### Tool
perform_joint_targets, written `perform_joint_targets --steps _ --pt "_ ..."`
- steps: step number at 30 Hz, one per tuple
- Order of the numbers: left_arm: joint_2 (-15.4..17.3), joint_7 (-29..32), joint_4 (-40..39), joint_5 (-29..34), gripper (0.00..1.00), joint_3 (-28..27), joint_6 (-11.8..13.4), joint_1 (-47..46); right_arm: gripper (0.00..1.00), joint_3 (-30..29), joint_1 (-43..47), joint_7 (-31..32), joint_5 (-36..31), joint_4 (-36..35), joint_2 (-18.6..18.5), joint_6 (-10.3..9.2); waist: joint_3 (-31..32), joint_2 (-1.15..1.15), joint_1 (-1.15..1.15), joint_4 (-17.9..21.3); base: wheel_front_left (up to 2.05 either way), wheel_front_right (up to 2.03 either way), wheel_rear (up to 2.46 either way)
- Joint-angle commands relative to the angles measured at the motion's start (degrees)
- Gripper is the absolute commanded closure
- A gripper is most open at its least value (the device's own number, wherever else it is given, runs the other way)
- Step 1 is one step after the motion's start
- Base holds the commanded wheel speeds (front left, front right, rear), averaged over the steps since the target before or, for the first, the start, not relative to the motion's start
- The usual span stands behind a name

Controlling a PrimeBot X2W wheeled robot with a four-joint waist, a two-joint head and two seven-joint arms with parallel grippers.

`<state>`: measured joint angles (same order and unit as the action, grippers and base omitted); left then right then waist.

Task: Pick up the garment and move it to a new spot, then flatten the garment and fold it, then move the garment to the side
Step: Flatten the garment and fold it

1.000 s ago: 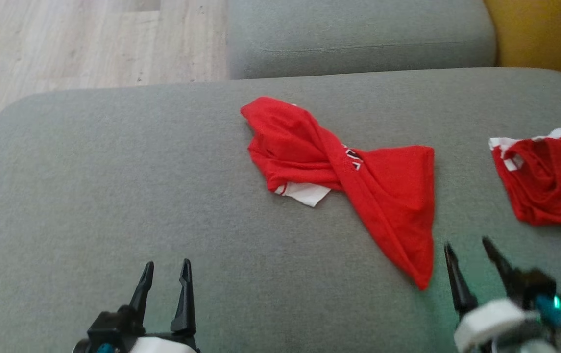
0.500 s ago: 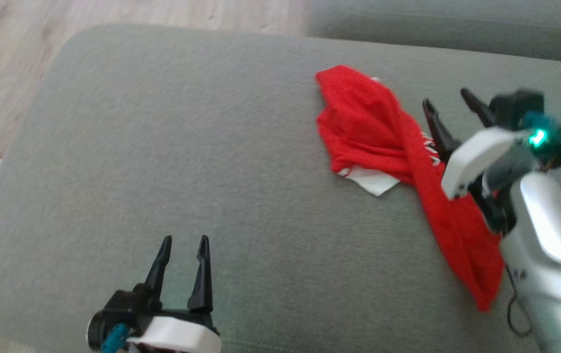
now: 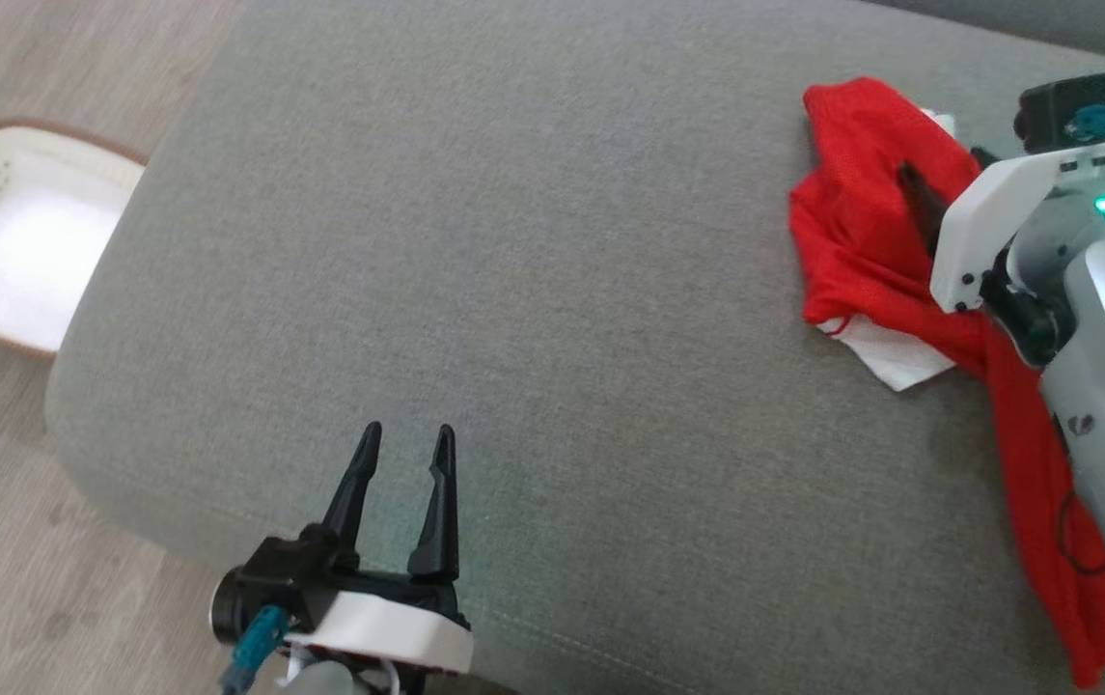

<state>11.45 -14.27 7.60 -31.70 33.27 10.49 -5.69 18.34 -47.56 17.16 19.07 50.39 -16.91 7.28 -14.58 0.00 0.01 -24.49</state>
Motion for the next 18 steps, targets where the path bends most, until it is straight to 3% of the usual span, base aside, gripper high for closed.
perform_joint_targets --steps 1,2,3,4,5,10,18 --pt "-0.23 -0.63 -1.21 0.49 0.00 -2.02 -0.33 -2.06 0.00 2.14 -2.29 0.75 1.81 -0.19 0.16 0.21 -0.96 0.00 -0.01 -0.89 0.00 0.00 0.00" --pt "-0.23 -0.63 -1.21 0.49 0.00 -2.02 -0.33 -2.06 0.00 2.14 -2.29 0.75 1.81 -0.19 0.16 0.21 -0.96 0.00 -0.01 -0.89 0.00 0.00 0.00" --pt "-0.34 -0.64 -1.17 0.57 0.00 -2.13 -0.36 -2.07 0.31 2.87 -2.56 0.62 2.67 0.11 0.28 0.21 -1.00 0.00 -0.01 -0.80 0.00 0.00 0.00" --pt "-0.46 -0.65 -1.12 0.64 0.00 -2.22 -0.42 -2.06 0.73 3.56 -2.76 0.31 3.56 0.26 0.43 0.21 -0.98 0.00 -0.01 -0.65 0.00 0.00 0.00" --pt "-0.58 -0.66 -1.06 0.73 0.00 -2.27 -0.51 -2.06 1.00 4.38 -2.88 0.03 4.51 0.31 0.58 0.21 -0.88 0.00 -0.01 -0.40 0.00 0.00 0.00" --pt "-0.82 -0.70 -0.83 1.17 0.00 -2.73 -0.75 -1.99 1.00 6.01 -5.00 -5.79 6.88 0.07 -0.84 0.21 -0.11 0.00 -0.01 1.46 0.00 0.00 0.00" --pt "-0.15 -0.72 -0.85 1.60 0.00 -3.78 -0.33 -1.00 1.00 2.75 -7.92 -13.95 6.68 3.69 -4.14 0.21 3.25 0.00 -0.01 4.95 0.00 0.00 0.00"
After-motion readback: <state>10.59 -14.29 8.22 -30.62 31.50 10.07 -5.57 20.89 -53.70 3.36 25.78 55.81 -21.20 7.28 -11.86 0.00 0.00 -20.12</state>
